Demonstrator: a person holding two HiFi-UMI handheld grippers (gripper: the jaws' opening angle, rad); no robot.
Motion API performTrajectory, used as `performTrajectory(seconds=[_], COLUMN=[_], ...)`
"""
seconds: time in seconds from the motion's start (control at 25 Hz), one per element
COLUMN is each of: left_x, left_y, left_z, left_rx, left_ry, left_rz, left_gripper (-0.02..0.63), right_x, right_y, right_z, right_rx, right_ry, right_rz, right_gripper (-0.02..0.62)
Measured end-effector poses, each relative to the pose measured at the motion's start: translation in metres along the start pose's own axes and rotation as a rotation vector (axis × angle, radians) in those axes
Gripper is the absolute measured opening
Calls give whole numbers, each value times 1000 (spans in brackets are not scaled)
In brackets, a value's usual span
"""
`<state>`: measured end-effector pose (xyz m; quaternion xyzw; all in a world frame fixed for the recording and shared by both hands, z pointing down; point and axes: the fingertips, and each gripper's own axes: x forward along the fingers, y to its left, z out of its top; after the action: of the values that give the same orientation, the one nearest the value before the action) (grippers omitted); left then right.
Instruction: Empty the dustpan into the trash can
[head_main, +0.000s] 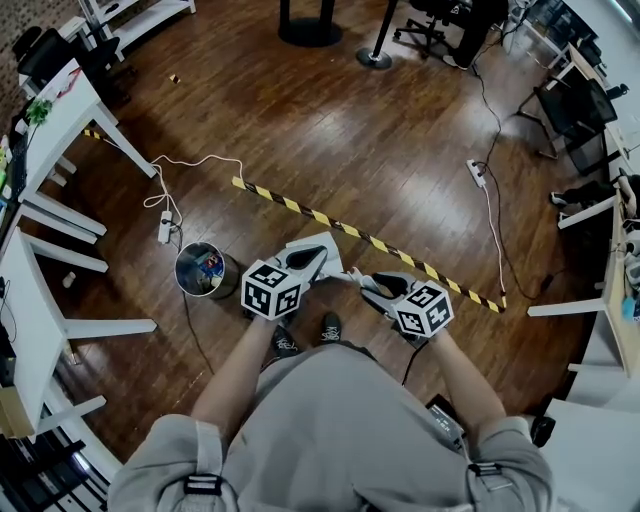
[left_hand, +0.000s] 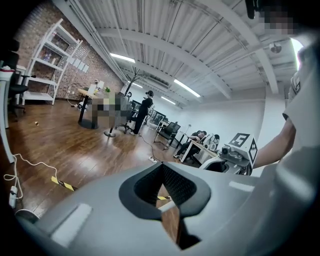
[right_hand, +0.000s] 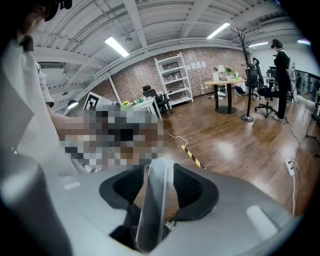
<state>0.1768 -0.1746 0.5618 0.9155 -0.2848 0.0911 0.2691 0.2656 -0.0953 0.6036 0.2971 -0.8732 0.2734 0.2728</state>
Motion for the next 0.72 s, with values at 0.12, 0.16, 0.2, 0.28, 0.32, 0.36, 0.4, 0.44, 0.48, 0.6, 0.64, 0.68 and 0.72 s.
performTrajectory(seconds=[0.12,0.16,0.2,0.28,0.32,0.36,0.4,0.44,0.48,0.6,0.64,0.68,0.72], left_x=[1,0,-1,-6,-9,-13,-18,-23,-27,-40,-44,-49,-54], left_y=[-2,-4,-5,-7,-8,-8,-9,-11,-13,-19,-19,-19,-20], left_z=[8,11,15,28,37,46,57,68,79,109,118,127,136], left_rx=[8,12,16,24,29,38,49,65,83,147,166,181,193], left_ry=[-9,-13,-20,-39,-52,-67,-84,-102,-120,-155,-163,-171,-179], left_rz=[-2,-4,-5,-5,-4,-4,-3,-2,-2,-1,2,8,14], left_gripper=[5,5,5,5,5,5,5,5,5,5,5,5,5], right_x=[-9,-12,-15,-21,-25,-30,-36,-42,-49,-66,-69,-71,-73], right_y=[-6,-8,-10,-11,-11,-11,-11,-10,-10,-6,-4,-1,3], right_z=[20,30,42,71,87,103,120,137,153,198,212,225,238], right_rx=[6,8,7,-9,-21,-32,-38,-40,-41,-94,-131,-170,-202], right_ry=[-61,-90,-122,-190,-225,-264,-308,-355,-402,-515,-538,-558,-575], right_rz=[-19,-27,-34,-39,-40,-41,-41,-40,-38,-57,-76,-96,-112], right_gripper=[162,162,163,162,155,136,130,122,117,93,73,46,16])
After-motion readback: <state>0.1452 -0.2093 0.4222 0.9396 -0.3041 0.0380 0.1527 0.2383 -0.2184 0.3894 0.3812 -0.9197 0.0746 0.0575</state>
